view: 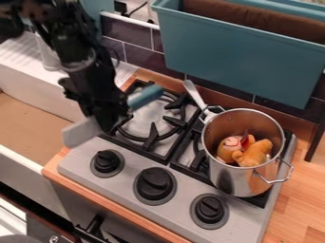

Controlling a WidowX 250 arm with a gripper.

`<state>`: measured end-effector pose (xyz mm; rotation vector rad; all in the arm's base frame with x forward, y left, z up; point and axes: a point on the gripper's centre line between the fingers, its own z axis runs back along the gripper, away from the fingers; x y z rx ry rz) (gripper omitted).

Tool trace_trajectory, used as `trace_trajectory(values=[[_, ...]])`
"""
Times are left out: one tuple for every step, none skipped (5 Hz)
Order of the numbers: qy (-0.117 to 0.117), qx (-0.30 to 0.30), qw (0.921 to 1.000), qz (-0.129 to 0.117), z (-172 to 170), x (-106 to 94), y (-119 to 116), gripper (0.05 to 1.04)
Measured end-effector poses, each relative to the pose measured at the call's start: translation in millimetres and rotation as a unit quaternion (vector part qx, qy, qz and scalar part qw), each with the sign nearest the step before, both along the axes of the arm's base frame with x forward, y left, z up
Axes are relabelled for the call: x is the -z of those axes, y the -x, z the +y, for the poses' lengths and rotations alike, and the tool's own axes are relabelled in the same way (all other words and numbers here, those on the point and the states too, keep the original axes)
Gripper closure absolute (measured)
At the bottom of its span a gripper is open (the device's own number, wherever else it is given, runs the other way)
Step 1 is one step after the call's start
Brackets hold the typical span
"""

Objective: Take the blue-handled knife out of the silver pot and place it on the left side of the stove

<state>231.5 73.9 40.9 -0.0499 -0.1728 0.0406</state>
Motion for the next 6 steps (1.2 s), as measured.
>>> trace_trajectory(values=[[-0.016, 0.013, 0.9996, -0.018, -4, 19.6, 1, 0.973], [-0.03, 0.01, 0.9987, -0.039, -8, 27.8, -4, 0.95], [-0.045, -0.018, 0.9983, -0.03, -11, 36.5, -6, 0.753], [-0.045, -0.055, 0.9974, -0.012, -8, 31.4, -10, 0.467], [-0.041, -0.07, 0.9967, -0.006, -7, 26.6, -14, 0.178], [-0.036, -0.071, 0.9968, 0.005, -8, 26.1, -12, 0.081]])
